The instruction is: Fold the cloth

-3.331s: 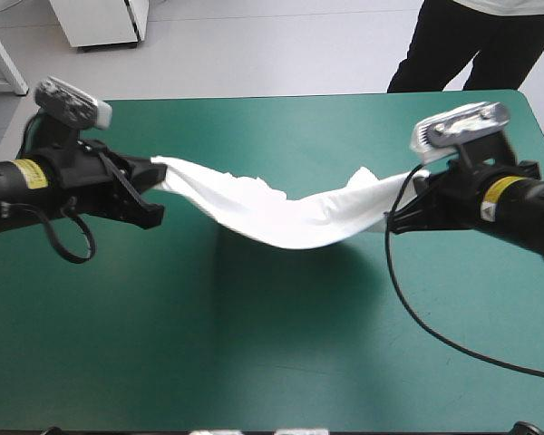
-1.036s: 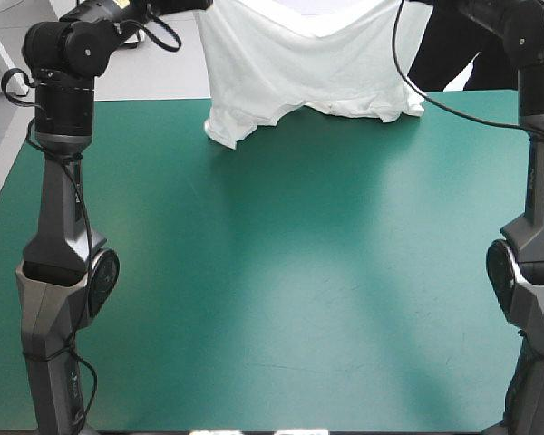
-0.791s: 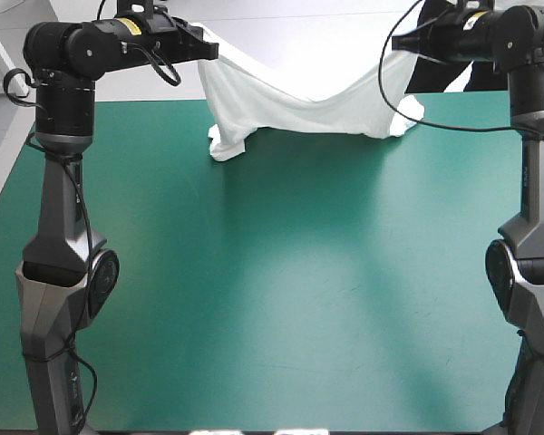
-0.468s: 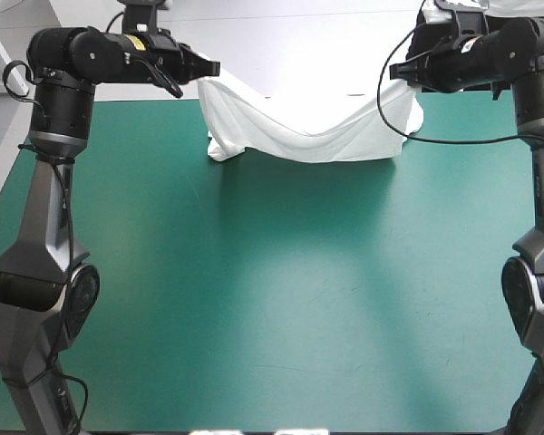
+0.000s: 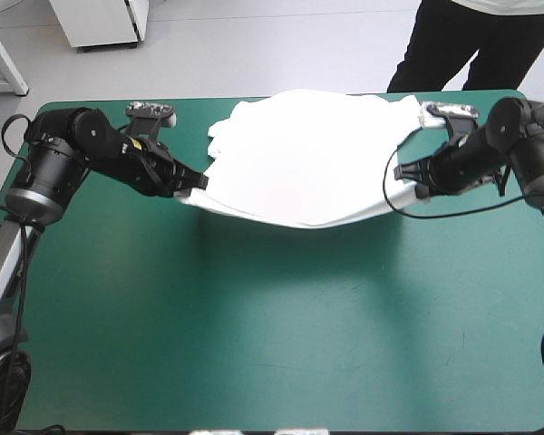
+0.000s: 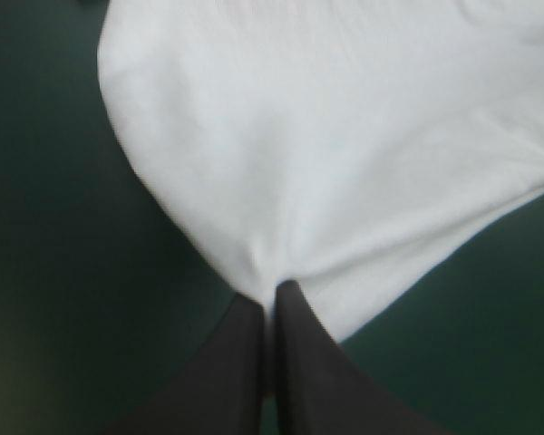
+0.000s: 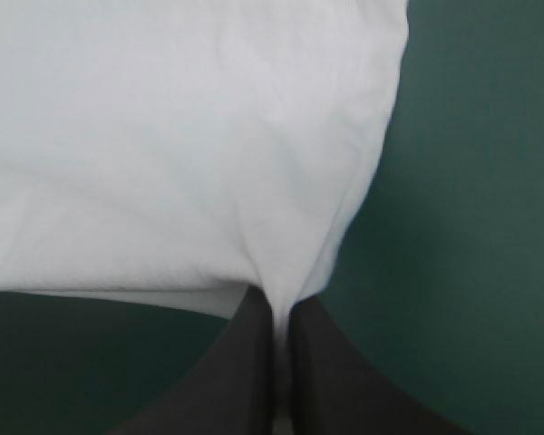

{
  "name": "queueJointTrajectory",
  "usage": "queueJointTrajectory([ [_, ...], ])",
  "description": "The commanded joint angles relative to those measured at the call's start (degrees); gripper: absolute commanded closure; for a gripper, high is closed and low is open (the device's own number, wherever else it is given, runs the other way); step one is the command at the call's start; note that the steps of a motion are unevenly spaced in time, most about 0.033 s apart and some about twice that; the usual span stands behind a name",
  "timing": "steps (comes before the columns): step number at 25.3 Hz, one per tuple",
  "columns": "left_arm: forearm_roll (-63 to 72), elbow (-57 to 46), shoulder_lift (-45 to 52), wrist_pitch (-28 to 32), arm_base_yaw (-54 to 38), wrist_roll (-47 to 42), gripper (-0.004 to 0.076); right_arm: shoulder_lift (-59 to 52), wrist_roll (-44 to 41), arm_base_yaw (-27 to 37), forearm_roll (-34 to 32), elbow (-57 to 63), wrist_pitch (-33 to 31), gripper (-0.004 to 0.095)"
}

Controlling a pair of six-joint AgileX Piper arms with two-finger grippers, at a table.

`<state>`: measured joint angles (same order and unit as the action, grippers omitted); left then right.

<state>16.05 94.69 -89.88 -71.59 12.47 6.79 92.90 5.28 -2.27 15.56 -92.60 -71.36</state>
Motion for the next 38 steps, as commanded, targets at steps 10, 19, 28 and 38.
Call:
queueJointTrajectory([
  [10,3.4,-29.4,14.8,-1.5,9.4,-0.4,0.0734,-21.5,-0.4,-6.2,-6.1,32.5,-0.1,0.0925],
  [19,3.3,-39.8,20.5,-0.5,14.2,-4.4,0.0734,-30.1,-0.4,-6.2,-7.2,46.8,-0.1,0.0925],
  [28,3.5,-45.7,24.0,-1.4,14.3,-5.3,0.0734,-33.2,-0.8,-6.2,-9.6,52.4,-0.1,0.0925],
  [38,3.7,-49.4,24.5,-2.2,14.3,-5.5,0.0654,-34.6,-1.7,-6.2,-8.8,52.6,-0.1,0.0663],
])
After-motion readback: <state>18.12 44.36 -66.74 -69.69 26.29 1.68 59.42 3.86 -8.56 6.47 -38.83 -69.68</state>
